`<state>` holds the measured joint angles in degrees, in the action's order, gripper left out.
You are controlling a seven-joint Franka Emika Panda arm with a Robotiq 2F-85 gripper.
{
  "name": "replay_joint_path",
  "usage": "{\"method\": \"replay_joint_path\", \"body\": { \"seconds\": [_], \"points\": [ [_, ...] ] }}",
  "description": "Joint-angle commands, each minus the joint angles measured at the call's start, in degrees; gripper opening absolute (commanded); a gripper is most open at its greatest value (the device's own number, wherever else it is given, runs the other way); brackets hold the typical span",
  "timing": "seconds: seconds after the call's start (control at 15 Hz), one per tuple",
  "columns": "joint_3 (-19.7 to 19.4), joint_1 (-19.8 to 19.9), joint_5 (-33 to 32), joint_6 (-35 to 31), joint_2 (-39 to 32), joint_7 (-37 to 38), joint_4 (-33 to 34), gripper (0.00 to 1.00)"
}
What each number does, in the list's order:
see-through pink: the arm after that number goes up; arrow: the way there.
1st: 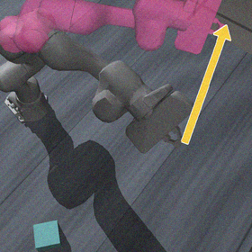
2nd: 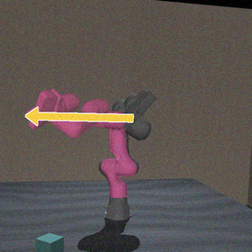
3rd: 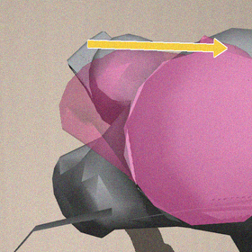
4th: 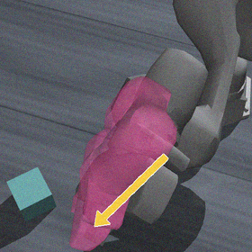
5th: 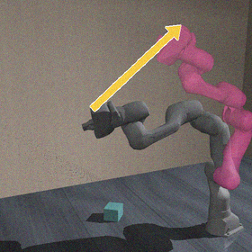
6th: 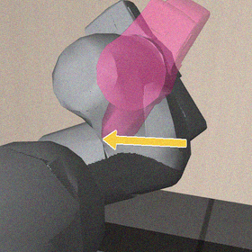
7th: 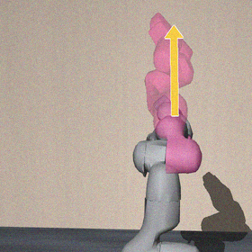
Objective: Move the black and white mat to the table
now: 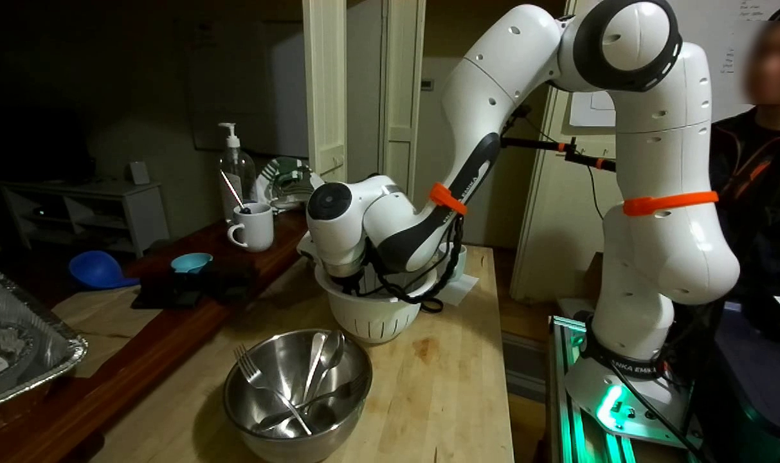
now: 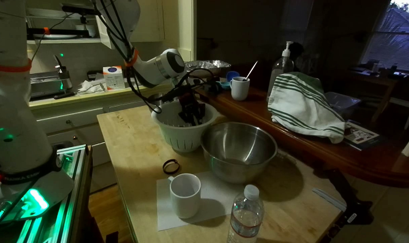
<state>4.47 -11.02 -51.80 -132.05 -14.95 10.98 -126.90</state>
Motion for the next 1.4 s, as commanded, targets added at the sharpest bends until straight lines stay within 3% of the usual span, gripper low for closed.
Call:
{"method": "replay_joint_path", "body": {
  "seconds": [0.0, 0.07, 0.33, 0.67, 0.73, 0.87, 1.07, 1.2, 1.27, 1.33],
  "points": [
    [0.23, -0.89, -2.76, 3.77, -0.02, 3.75, 0.43, 0.04],
    [0.31, -1.00, -3.13, 4.56, 0.05, 4.58, 0.51, 0.00],
    [0.88, -1.23, -4.28, 6.46, 0.78, 8.14, 0.26, 0.00],
    [3.14, -0.26, -0.98, 2.04, 6.20, 5.75, -5.23, 0.00],
    [3.57, 0.31, -0.03, 1.35, 6.67, 1.46, -6.33, 0.26],
    [3.94, 0.93, -0.05, -1.48, 9.23, -4.31, -9.98, 0.32],
    [2.74, 2.52, -3.06, -6.48, 13.49, -10.92, -15.22, 0.56],
    [1.40, 4.39, -1.17, -10.79, 14.08, -16.34, -15.53, 0.69],
    [2.53, 2.69, -1.73, -6.58, 11.44, -11.71, -12.94, 0.78],
    [2.19, 3.29, -1.70, -7.26, 11.98, -12.54, -13.21, 0.60]
  ]
}}
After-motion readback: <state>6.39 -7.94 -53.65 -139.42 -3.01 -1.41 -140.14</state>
